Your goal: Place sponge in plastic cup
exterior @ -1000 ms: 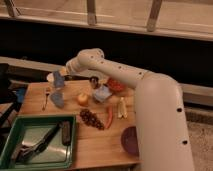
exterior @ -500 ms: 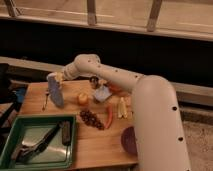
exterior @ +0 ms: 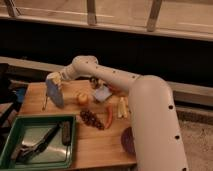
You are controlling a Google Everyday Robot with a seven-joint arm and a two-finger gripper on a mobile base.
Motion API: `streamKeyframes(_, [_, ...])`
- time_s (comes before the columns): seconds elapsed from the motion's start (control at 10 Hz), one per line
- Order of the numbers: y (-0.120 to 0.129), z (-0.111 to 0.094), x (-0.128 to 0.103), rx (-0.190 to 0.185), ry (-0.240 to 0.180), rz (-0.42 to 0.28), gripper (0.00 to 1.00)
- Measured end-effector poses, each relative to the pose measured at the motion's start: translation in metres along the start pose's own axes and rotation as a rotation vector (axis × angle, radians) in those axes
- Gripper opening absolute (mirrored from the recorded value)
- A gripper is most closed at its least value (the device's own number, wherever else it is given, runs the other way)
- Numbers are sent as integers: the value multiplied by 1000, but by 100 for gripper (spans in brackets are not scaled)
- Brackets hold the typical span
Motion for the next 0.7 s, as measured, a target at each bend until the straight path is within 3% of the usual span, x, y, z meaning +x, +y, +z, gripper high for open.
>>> streamKeyframes(0.7, [-23, 11, 20, 21, 34, 61, 0])
